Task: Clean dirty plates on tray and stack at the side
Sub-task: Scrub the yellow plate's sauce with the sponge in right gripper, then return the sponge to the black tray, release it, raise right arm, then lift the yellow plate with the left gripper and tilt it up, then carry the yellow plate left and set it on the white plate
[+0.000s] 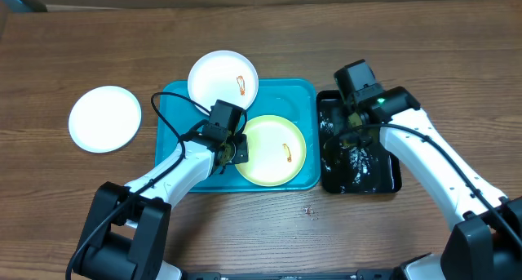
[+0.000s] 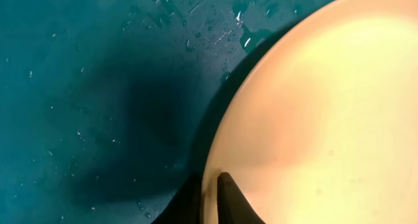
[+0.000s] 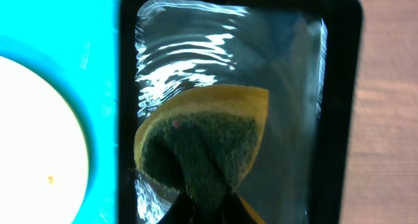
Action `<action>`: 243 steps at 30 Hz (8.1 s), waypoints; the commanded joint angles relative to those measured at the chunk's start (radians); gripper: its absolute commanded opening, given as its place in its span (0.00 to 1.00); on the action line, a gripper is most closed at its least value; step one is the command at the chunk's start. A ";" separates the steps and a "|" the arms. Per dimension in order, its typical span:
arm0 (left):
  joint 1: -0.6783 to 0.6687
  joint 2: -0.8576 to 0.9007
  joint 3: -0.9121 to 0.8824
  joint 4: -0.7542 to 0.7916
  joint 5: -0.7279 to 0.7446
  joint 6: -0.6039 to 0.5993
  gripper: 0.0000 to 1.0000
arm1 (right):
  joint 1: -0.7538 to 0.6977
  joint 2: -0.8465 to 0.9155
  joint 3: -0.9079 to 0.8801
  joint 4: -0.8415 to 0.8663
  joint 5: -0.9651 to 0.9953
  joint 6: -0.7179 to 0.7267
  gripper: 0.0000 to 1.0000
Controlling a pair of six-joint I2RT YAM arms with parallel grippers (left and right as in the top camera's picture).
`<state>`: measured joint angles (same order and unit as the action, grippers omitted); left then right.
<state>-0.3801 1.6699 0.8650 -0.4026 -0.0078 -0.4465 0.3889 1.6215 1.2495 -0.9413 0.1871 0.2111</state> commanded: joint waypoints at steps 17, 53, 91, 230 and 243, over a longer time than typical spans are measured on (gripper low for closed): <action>-0.001 -0.005 -0.011 -0.005 0.016 -0.006 0.04 | 0.273 0.110 -0.001 0.169 -0.047 0.003 0.04; 0.000 -0.005 -0.011 -0.001 0.020 -0.006 0.04 | 0.272 0.383 -0.067 0.261 -0.403 0.032 0.04; 0.000 -0.005 -0.011 -0.009 0.027 -0.006 0.31 | -0.229 0.203 -0.091 0.120 -0.307 -0.025 0.04; 1.001 0.080 0.539 -0.530 0.216 0.027 0.04 | -0.660 0.203 0.254 -0.111 -0.240 0.032 1.00; 1.052 0.082 0.494 -0.370 0.060 -0.014 0.04 | -0.660 0.203 0.254 -0.111 -0.240 0.032 1.00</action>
<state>0.6804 1.7657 1.3743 -0.7910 0.1158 -0.4305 -0.2684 1.8374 1.4994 -1.0573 -0.0597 0.2352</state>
